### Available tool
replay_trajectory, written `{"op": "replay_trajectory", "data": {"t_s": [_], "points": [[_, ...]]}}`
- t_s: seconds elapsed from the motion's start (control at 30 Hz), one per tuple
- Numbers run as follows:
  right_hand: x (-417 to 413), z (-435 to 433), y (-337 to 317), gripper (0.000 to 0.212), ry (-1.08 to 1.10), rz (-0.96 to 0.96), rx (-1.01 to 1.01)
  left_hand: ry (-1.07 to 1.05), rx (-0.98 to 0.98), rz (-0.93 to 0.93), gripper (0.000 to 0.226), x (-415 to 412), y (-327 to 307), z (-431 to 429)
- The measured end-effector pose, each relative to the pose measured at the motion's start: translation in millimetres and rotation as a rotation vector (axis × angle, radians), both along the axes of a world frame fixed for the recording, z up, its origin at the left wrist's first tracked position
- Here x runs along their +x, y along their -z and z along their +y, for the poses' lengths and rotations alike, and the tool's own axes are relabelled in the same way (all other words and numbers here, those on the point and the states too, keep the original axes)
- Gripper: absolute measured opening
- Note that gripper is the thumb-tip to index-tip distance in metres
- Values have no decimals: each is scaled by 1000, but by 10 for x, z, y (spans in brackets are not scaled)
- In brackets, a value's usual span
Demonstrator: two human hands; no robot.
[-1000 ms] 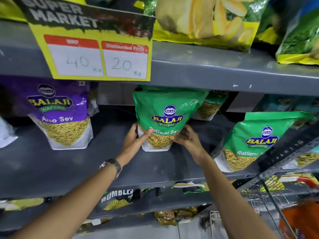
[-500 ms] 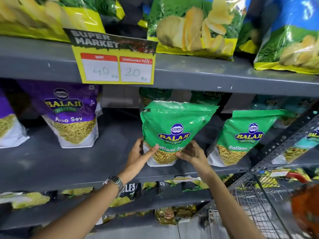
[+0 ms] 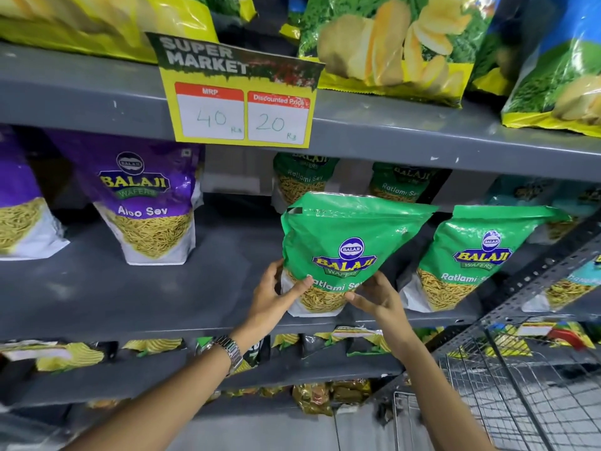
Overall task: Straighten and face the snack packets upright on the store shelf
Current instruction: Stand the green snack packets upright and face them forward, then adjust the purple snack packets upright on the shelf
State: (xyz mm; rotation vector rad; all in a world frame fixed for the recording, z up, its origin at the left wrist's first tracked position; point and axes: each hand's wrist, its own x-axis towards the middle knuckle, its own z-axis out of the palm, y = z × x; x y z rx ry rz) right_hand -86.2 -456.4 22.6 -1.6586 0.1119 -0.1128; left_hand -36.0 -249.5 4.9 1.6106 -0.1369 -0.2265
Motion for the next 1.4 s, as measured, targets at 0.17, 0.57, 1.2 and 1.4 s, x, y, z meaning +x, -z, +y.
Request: {"op": "replay_trajectory", "data": {"t_s": [0.17, 0.57, 1.2, 1.4], "points": [[-62, 105, -1, 49, 58, -35, -14, 18, 10, -6, 88, 2, 23, 15], [298, 2090, 181, 56, -152, -360, -564, -541, -18, -219, 66, 399, 124, 2042], [1396, 2880, -317, 37, -78, 152, -51, -94, 27, -84, 44, 1199, 75, 2918], [1041, 2913, -202, 14, -56, 86, -63, -56, -68, -65, 47, 839, 39, 2943]]}}
